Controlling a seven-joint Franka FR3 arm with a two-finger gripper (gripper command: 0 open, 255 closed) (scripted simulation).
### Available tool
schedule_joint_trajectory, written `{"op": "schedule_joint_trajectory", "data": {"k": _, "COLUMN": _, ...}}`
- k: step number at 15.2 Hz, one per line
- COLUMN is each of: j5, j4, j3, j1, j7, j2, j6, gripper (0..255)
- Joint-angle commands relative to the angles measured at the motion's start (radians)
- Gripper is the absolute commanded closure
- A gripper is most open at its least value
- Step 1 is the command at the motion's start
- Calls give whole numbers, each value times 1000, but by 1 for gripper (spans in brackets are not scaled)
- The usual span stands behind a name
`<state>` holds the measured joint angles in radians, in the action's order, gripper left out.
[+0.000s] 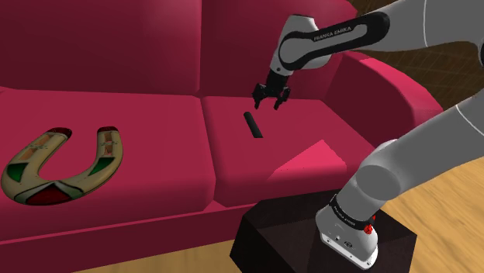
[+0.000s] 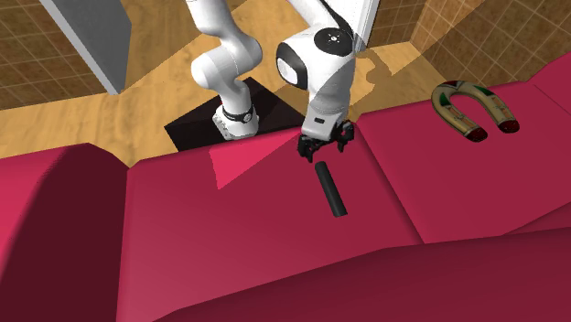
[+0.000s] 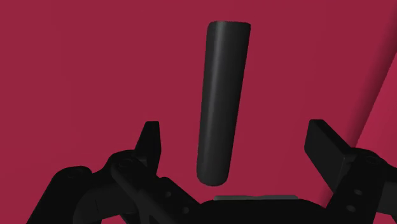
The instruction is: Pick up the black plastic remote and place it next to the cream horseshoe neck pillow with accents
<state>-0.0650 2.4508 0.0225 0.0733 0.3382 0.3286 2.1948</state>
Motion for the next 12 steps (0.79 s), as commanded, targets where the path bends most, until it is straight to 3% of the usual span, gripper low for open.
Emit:
{"op": "schedule_joint_trajectory", "data": {"k": 1, "j5": -12, "j4": -6, "j3": 2, "j1": 6, "j7": 36, "j2": -71, "j6": 55, "gripper": 0}}
{"op": "schedule_joint_trajectory", "data": {"k": 5, "j5": -39, "j4": -27, "j3": 2, "j1": 14, "j7": 100, "j2": -217, "j6": 155, "gripper": 0}}
{"op": "schedule_joint_trajectory", "data": {"k": 12, "j5": -47, "j4": 1, "j3": 6, "j1": 9, "j7": 95, "j2": -288, "j6": 255, "gripper": 0}}
